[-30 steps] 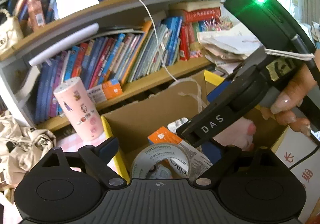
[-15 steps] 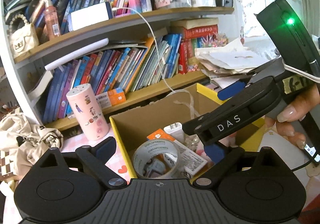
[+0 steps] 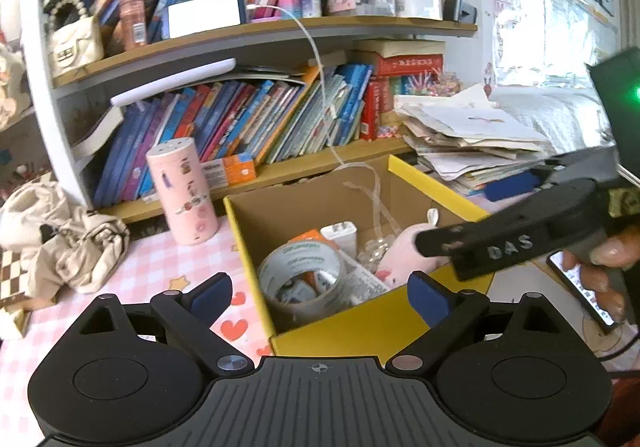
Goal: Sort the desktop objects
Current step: 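Lift both open tools up out of the yellow box, then close the right tool on the pink serrated cutter while the left tool approaches the white eraser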
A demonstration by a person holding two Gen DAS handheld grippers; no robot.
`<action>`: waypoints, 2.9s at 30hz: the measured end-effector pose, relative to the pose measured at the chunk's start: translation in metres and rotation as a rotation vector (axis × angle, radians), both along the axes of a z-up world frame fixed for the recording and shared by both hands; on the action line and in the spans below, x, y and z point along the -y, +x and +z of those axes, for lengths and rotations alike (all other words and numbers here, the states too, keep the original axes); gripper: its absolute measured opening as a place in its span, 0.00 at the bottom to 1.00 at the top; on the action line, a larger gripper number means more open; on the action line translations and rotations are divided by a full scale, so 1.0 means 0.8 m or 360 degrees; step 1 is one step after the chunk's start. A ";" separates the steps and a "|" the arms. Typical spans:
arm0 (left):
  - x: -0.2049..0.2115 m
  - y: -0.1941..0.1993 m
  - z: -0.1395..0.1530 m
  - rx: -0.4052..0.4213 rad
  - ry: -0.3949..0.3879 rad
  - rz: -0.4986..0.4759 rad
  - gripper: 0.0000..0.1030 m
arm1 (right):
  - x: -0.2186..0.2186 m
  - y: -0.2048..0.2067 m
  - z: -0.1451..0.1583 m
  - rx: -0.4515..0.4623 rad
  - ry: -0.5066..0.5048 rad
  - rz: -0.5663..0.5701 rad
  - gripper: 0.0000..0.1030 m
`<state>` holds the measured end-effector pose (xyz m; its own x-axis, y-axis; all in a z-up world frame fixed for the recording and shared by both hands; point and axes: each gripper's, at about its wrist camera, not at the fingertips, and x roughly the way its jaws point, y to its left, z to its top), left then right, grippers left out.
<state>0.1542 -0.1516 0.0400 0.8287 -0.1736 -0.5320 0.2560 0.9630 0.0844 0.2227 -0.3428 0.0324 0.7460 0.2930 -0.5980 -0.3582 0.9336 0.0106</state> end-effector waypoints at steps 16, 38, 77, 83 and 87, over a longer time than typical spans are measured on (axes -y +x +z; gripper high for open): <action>-0.022 -0.023 -0.027 -0.0126 -0.0007 0.0210 0.93 | -0.008 -0.038 -0.042 -0.0213 -0.0014 -0.0051 1.00; -0.115 -0.043 -0.035 -0.0175 -0.0031 0.0034 0.93 | -0.099 -0.085 -0.049 -0.0350 -0.0087 -0.0212 1.00; -0.309 -0.079 -0.044 -0.0183 -0.0025 -0.0080 0.94 | -0.300 -0.134 -0.056 -0.0372 -0.0139 -0.0251 1.00; -0.328 -0.075 -0.044 -0.0172 -0.0049 -0.0022 0.94 | -0.323 -0.125 -0.055 -0.0354 -0.0174 -0.0161 1.00; -0.339 -0.070 -0.043 -0.0163 -0.0070 0.0017 0.94 | -0.336 -0.119 -0.054 -0.0332 -0.0192 -0.0104 1.00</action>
